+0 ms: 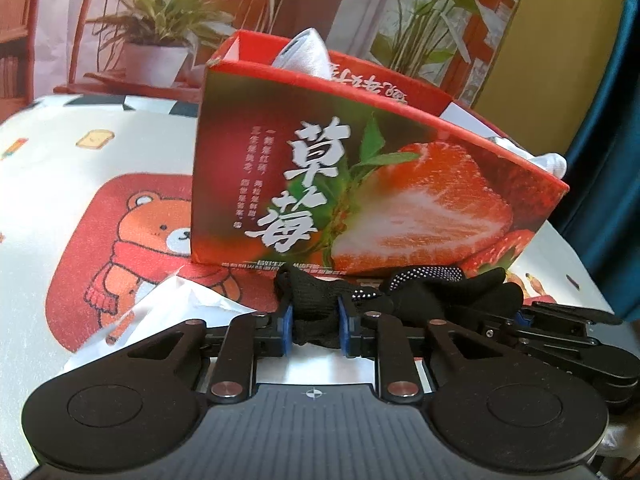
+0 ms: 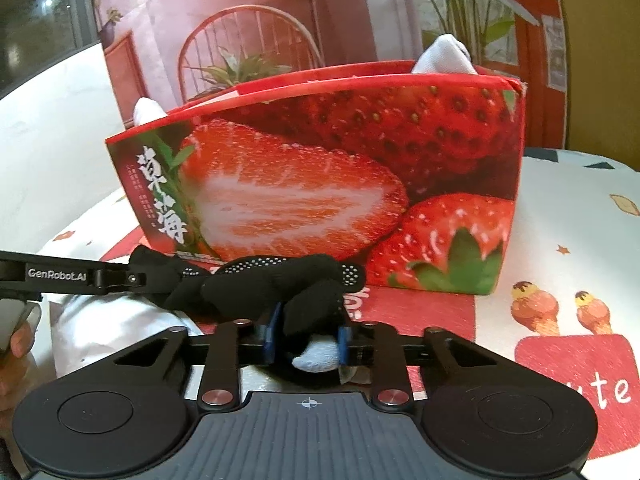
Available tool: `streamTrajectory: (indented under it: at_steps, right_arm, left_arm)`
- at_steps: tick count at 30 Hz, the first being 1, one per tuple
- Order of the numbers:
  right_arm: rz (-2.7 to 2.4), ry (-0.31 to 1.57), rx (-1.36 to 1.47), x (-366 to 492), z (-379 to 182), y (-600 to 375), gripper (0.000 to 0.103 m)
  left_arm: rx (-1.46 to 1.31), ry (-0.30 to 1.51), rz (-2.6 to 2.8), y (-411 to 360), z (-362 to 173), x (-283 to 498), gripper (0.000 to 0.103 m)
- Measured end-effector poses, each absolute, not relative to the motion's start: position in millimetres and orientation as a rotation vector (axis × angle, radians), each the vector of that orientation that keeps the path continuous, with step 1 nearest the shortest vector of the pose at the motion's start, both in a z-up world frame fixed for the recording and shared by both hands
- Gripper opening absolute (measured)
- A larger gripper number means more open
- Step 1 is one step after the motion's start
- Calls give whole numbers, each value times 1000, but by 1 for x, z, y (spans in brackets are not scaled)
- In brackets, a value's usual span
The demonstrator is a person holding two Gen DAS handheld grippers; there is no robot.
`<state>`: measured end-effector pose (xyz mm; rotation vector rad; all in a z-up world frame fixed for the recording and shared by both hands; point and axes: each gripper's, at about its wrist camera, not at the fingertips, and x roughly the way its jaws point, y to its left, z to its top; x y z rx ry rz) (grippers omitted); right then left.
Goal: Organize soft objects
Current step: 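Lift the black glove up with the left tool, then lower the glove into the red box and open the left tool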
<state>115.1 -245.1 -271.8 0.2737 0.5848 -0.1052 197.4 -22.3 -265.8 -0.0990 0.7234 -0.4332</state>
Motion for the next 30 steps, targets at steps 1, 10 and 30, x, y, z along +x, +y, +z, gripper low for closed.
streamTrajectory:
  at_steps: [1,10,30]
  right_arm:
    - [-102,583,267,115,-271,-244,14]
    - [-130,502,249,99,-261,-239,12]
    - [-97,230,166,106,-134,-255,11]
  left_arm:
    - [-93,718,-438,-23,-264,196,22]
    - [-84,660,-479,-24,-244,175,20]
    - [-144,404,-512,-26,-132,182,20]
